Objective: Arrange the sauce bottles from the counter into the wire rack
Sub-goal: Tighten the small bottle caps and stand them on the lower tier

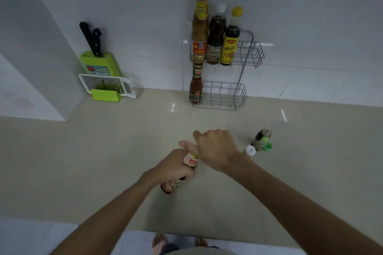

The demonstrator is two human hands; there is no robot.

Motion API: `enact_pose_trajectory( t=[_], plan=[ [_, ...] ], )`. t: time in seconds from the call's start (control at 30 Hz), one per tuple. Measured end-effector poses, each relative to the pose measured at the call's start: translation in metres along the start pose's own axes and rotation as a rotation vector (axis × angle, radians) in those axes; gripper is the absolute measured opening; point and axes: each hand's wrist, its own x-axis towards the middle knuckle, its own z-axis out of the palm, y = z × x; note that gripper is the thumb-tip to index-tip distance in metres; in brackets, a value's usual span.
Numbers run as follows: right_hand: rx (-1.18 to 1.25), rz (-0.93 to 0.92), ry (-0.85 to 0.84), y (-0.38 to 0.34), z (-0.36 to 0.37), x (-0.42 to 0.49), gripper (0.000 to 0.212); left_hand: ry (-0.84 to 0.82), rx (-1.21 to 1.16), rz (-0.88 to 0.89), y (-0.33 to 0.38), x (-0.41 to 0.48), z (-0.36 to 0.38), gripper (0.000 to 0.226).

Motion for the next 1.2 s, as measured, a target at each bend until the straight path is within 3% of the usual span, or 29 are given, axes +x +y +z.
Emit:
enact_pose_trajectory(
  t=[0.03,0.07,0.13,0.17,0.23,0.3,0.33,0.43,0.5,0.6,0.7,0.83,0.9,1.07,1.2],
  plan=[
    [0.017,-0.113,0.12,0.004,0.001,-0.001,0.042,-0.133,-0.071,0.035,0.004,-0.003,-0.007,0.017],
    [-0.006,-0.18,0.27,0.008,0.002,-0.002,0.042,-0.154,-0.092,0.056,0.009,-0.006,-0.01,0.016],
    [0.048,-0.035,0.376,0.012,-0.004,0.002,0.032,0.092,-0.021,0.016,0.02,-0.002,-0.005,0.014],
    [0.088,0.134,0.372,0.01,-0.007,0.008,0.027,0.279,0.047,-0.026,0.024,0.002,0.0,0.014],
    [0.261,0.415,0.138,0.005,-0.009,0.025,0.022,0.533,0.212,-0.09,0.035,0.008,0.007,0.011],
    [0.603,0.482,0.036,0.007,-0.007,0.039,0.023,0.63,0.188,-0.049,0.041,0.012,0.004,0.009],
    [0.74,0.482,0.066,0.011,-0.012,0.043,0.027,0.603,0.106,0.003,0.042,0.011,-0.001,0.014],
    [0.795,0.35,0.156,0.033,-0.045,0.051,0.028,0.365,-0.202,0.188,0.037,0.004,-0.024,0.048],
    [0.867,0.351,0.181,0.052,-0.072,0.058,0.031,0.23,-0.354,0.163,0.033,0.005,-0.033,0.059],
    [0.997,0.402,0.243,0.063,-0.082,0.061,0.041,0.313,-0.314,0.078,0.035,0.023,-0.03,0.043],
    [0.922,0.45,0.214,0.055,-0.052,0.052,0.045,0.443,-0.237,0.121,0.042,0.044,-0.025,0.045],
    [0.994,0.604,0.256,0.076,0.0,0.06,0.039,0.266,-0.114,0.167,0.042,0.091,-0.036,0.076],
    [0.896,0.636,0.334,0.095,0.018,0.076,0.038,0.203,-0.007,0.139,0.039,0.118,-0.049,0.099],
    [0.896,0.768,0.623,0.138,0.064,0.124,0.032,0.311,-0.099,0.074,0.025,0.187,-0.085,0.113],
    [0.978,0.718,0.591,0.158,0.107,0.166,0.026,0.354,-0.203,-0.035,0.014,0.244,-0.097,0.133]
  ],
)
